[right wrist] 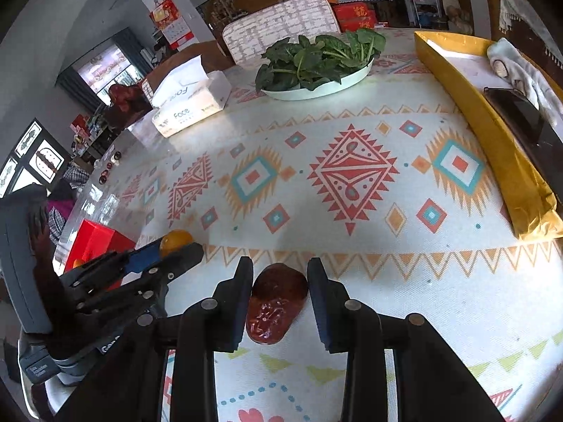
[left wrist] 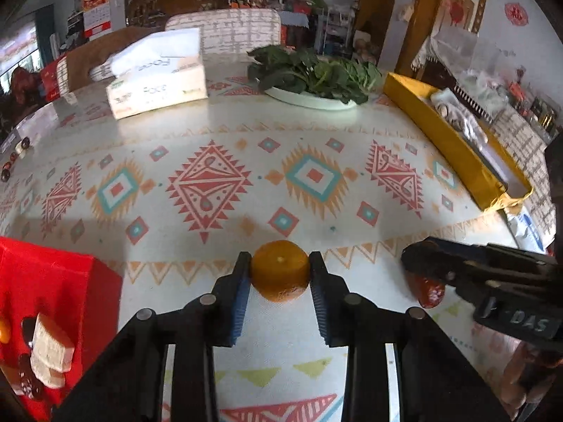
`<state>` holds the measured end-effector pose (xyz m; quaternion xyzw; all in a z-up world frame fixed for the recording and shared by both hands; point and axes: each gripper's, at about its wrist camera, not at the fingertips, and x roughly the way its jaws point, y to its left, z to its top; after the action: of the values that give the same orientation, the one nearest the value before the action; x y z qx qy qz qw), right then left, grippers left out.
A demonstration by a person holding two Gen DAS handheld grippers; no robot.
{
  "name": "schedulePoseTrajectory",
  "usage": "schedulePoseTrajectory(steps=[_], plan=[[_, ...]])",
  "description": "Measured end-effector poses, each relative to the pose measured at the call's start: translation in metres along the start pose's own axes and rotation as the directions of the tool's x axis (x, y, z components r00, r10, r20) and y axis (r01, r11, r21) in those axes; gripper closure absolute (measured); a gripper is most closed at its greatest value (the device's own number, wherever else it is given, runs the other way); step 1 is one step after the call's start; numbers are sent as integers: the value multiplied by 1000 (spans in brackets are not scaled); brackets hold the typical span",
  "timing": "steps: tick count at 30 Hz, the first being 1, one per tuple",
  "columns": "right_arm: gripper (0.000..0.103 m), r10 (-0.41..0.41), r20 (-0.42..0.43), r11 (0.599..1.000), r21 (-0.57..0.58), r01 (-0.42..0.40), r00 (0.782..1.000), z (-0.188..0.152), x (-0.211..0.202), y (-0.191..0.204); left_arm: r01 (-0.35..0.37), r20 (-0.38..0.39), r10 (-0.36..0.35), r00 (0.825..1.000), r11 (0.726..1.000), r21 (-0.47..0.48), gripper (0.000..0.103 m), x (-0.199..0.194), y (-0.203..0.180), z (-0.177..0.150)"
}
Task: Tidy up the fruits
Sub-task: 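Carry the date and orange into the red tray and open both grippers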
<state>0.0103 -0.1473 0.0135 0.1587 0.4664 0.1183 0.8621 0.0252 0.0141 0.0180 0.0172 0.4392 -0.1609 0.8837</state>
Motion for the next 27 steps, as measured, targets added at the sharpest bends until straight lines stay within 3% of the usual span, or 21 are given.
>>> schedulePoseTrajectory(steps=[6,11,13,15,21,24,27], plan=[[57,-57,3,997,-54,57,998,-5,2,12,32,67,-28,997,997,-63,71,-33,12,-9],[56,-159,21,974,-158,160,987,-12,7,30,69,159,-47,986,988,-138,71,-79,32,-22],[69,-169,28,967,-188,172,985,-14,8,34,79,192,-46,980,983,-168,71,-95,43,-27],[69,-171,40,965,-195,176,984,-16,8,36,75,224,-28,974,976,-202,71,-113,59,-35],[69,-60,83,983,-170,74,995,-17,1,41,22,278,78,957,940,-341,71,-152,133,-67],[69,-13,104,985,-169,30,995,-18,-10,60,-3,274,130,953,907,-421,71,-163,172,-85],[69,86,78,981,-182,-71,993,-22,-16,94,6,277,149,949,872,-490,71,-169,204,-99]])
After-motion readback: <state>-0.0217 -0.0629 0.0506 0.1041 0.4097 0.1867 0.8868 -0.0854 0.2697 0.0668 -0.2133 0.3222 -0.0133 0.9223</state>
